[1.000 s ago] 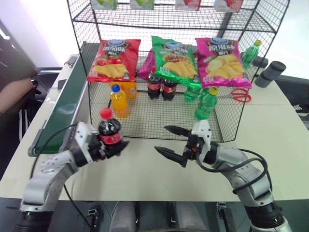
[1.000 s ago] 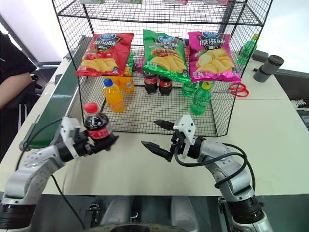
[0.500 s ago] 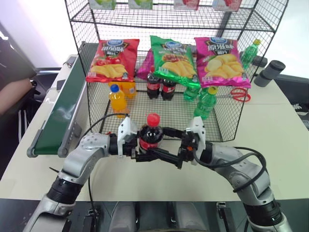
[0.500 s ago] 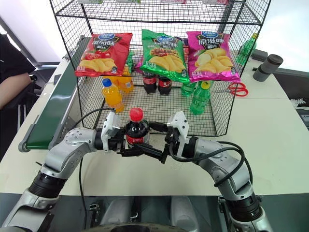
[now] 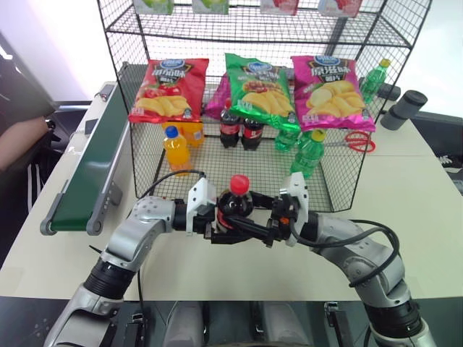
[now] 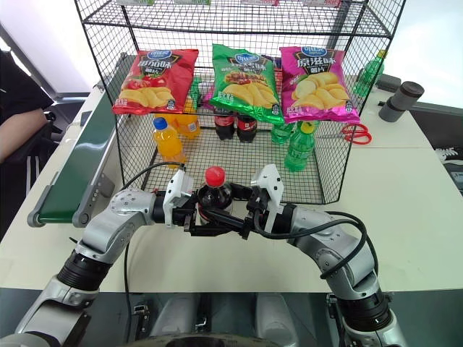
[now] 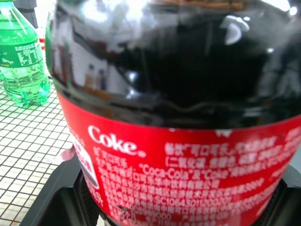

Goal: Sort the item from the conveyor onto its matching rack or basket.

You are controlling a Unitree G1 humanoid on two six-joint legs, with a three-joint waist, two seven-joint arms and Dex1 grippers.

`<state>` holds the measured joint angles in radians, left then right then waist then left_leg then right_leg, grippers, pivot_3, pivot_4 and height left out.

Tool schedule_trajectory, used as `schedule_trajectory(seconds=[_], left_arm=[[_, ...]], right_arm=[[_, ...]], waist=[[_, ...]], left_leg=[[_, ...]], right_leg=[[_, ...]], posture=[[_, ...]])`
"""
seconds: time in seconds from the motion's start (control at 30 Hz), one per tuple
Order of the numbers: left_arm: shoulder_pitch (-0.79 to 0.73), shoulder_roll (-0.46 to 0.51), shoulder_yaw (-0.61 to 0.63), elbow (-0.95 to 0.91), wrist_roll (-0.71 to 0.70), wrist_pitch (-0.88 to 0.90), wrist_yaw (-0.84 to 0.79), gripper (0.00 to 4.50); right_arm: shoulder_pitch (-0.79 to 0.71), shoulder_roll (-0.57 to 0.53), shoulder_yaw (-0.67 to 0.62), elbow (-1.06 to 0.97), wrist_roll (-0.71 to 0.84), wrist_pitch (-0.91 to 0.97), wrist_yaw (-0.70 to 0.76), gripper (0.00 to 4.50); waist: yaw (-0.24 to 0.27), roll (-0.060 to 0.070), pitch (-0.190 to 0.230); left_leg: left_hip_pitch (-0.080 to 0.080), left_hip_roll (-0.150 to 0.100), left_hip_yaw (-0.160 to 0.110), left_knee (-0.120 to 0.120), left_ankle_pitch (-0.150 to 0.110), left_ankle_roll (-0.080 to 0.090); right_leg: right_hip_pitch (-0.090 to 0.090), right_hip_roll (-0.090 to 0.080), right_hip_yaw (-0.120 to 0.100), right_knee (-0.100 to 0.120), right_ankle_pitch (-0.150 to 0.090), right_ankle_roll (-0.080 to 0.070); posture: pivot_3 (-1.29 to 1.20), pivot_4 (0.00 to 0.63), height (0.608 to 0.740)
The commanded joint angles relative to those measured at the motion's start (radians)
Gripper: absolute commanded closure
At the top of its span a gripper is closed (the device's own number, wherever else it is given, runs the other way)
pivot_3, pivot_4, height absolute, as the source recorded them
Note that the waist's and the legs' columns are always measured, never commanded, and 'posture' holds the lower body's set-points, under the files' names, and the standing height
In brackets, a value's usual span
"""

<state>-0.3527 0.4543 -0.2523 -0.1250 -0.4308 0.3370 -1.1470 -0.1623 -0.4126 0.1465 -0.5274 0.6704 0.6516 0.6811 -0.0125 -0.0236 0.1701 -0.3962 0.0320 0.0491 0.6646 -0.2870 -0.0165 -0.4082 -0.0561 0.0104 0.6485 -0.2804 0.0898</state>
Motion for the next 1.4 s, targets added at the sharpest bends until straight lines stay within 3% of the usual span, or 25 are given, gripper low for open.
schedule_trajectory(seconds=[0.03,0.43,0.73,1.2,1.4], left_arm=[[-0.001,-0.005,0.031,-0.048,-0.033,0.006,0.014,0.01],[0.183,0.101,0.161,-0.088,-0.016,0.008,0.119,0.01],[0.321,0.046,0.362,-0.128,0.011,-0.113,0.344,0.01],[0.395,0.064,0.422,-0.192,-0.048,-0.098,0.338,0.01],[0.393,0.071,0.417,-0.192,-0.050,-0.094,0.340,0.01]], right_arm=[[-0.021,0.012,-0.001,-0.024,0.000,-0.028,0.002,1.48],[-0.091,0.060,-0.083,0.143,-0.174,-0.228,-0.089,1.48],[-0.228,0.204,-0.109,0.572,-0.422,-0.545,-0.279,1.48],[-0.457,0.342,-0.144,1.098,-0.488,-0.812,-0.308,1.48],[-0.498,0.358,-0.155,1.203,-0.495,-0.871,-0.296,1.48]], waist=[[0.000,0.000,0.000],[-0.001,0.000,0.000],[-0.003,0.000,0.000],[-0.009,0.001,0.001],[-0.011,0.002,0.001]], left_leg=[[0.000,0.000,0.000,0.000,0.000,0.000],[0.001,0.000,0.000,0.000,0.000,0.000],[0.001,0.000,0.001,0.000,0.000,0.000],[0.002,0.000,0.003,0.000,0.000,0.000],[0.002,0.000,0.003,0.000,0.000,0.000]], right_leg=[[0.000,0.000,0.000,0.000,0.000,0.000],[0.000,0.000,0.000,0.001,0.000,0.000],[-0.001,-0.003,0.001,0.002,0.000,0.000],[-0.001,-0.005,0.002,0.003,0.000,0.000],[-0.001,-0.006,0.002,0.003,0.000,0.000]], posture=[[0.00,0.150,0.740],[0.00,0.150,0.740],[0.00,0.150,0.740],[0.00,0.150,0.740],[0.00,0.150,0.740]])
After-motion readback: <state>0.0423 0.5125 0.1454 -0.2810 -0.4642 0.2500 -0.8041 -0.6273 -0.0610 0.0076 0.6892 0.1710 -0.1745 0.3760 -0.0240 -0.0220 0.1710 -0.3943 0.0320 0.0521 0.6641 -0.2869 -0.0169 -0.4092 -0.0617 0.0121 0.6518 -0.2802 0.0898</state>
